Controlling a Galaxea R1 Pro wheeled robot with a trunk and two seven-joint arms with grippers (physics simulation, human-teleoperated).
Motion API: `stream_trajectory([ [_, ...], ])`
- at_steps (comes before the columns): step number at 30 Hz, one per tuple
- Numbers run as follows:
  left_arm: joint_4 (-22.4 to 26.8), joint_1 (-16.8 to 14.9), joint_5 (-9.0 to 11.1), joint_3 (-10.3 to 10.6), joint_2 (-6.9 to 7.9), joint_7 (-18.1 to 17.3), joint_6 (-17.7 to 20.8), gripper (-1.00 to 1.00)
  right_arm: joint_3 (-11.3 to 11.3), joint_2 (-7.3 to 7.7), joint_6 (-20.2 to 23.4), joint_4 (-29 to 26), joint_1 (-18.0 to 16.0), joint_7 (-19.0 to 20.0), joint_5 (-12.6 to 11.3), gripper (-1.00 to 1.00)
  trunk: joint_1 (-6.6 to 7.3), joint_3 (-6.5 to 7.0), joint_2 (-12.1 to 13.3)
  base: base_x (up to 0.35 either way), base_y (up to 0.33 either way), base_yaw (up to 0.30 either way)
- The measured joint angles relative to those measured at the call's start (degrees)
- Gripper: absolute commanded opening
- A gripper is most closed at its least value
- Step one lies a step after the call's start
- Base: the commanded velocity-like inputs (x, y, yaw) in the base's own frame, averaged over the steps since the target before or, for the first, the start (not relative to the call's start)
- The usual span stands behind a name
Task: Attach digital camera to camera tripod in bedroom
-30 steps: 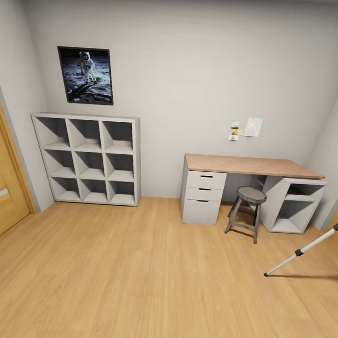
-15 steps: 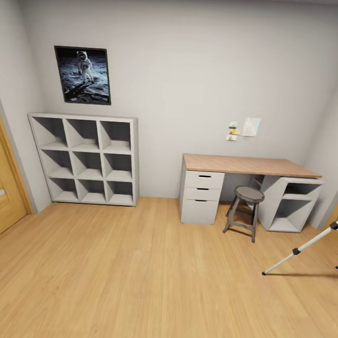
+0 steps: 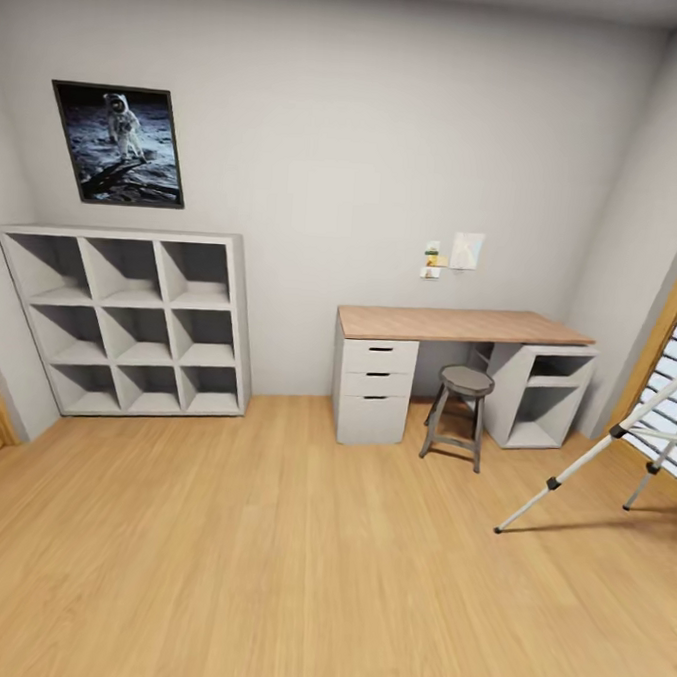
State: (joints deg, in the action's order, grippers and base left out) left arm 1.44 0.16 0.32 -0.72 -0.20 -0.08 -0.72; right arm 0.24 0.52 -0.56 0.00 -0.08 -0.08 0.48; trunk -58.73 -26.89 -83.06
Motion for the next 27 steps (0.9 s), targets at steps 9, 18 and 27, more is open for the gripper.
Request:
stream_trajectory([
  [9,0.01,0.00,0.00,-0.04,0.01,0.00,-0.69,1.00,0.00,0.00,0.00,0.00,0.00,0.00,0.00,1.00,0.00,0.00,0.00,0.000,0.000,-0.193],
  [18,0.00,0.00,0.00,-0.04,-0.02,0.07,-1.62,1.00,0.00,0.00,0.00,0.00,0.00,0.00,0.00,1.00,0.00,0.00,0.00,0.000,0.000,-0.158],
  [27,0.01,0.00,0.80,-0.02,0.03,0.03,-1.71,1.00,0.00,0.00,0.00,0.00,0.00,0.00,0.00,1.00,0.00,0.00,0.00,0.000,0.000,-0.130],
])
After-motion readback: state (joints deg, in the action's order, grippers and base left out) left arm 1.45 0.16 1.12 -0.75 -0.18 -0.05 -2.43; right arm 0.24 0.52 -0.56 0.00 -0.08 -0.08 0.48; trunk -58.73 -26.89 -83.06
